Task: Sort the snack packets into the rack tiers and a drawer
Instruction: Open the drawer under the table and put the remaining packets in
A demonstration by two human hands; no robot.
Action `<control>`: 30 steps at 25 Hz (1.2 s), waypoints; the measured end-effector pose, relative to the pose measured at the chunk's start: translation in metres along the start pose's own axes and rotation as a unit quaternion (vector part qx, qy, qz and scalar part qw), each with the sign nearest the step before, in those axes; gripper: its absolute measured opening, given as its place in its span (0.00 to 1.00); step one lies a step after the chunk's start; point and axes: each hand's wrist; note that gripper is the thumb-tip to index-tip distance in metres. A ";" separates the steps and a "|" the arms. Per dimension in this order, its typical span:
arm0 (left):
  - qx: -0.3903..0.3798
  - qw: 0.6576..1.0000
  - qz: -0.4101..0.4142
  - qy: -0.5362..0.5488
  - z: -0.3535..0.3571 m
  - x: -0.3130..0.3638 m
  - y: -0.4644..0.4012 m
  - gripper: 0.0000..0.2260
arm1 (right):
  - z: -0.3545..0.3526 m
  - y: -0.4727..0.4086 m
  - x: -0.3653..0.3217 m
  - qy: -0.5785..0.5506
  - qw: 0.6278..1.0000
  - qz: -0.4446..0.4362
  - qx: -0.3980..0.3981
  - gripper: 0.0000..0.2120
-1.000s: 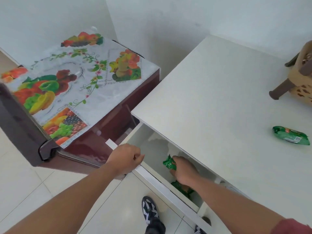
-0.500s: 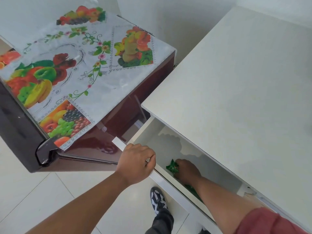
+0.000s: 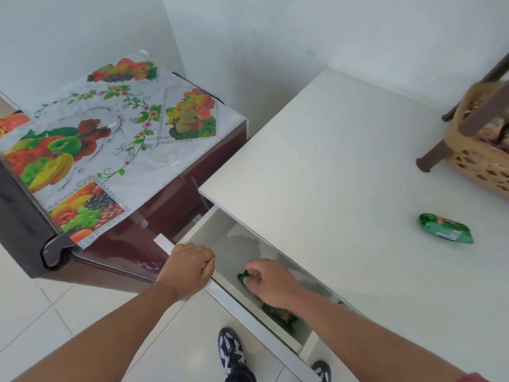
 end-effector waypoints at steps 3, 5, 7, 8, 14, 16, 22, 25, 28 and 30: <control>0.004 0.999 -0.030 -0.038 -0.002 0.010 0.004 0.10 | -0.061 0.035 -0.020 -0.020 0.996 -0.064 0.060 0.11; 0.004 0.996 -0.077 -0.045 0.000 0.019 0.010 0.11 | -0.108 0.057 -0.014 -0.010 0.984 -0.097 0.147 0.08; -0.024 0.990 -0.132 -0.045 0.008 0.029 0.019 0.12 | -0.152 0.077 0.010 0.021 0.964 -0.095 0.249 0.08; -0.042 0.985 -0.163 -0.040 0.011 0.036 0.023 0.13 | -0.173 0.085 0.024 0.059 0.953 -0.074 0.287 0.12; -0.118 0.971 -0.204 -0.038 0.006 0.072 0.037 0.22 | -0.265 0.122 0.105 0.277 0.903 0.121 0.304 0.21; -0.106 0.970 -0.220 -0.016 0.003 0.081 0.043 0.23 | -0.280 0.129 0.123 0.277 0.907 0.155 0.277 0.24; -0.099 0.966 -0.237 0.013 -0.001 0.086 0.056 0.24 | -0.292 0.128 0.146 0.242 0.908 0.182 0.291 0.11; -0.098 0.968 -0.233 0.010 0.000 0.080 0.056 0.25 | -0.284 0.126 0.141 0.192 0.914 0.206 0.292 0.16; -0.095 0.969 -0.228 0.011 -0.003 0.070 0.055 0.24 | -0.267 0.117 0.119 0.079 0.932 0.187 0.300 0.25; -0.093 0.970 -0.224 0.013 -0.007 0.058 0.054 0.24 | -0.247 0.103 0.089 0.007 0.949 0.144 0.282 0.30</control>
Point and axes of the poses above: each hand's wrist, its own y-axis away from the middle knuckle, its own z-axis out of the palm, x = y × z, and after that the axes turned 7 degrees about -y, right-handed
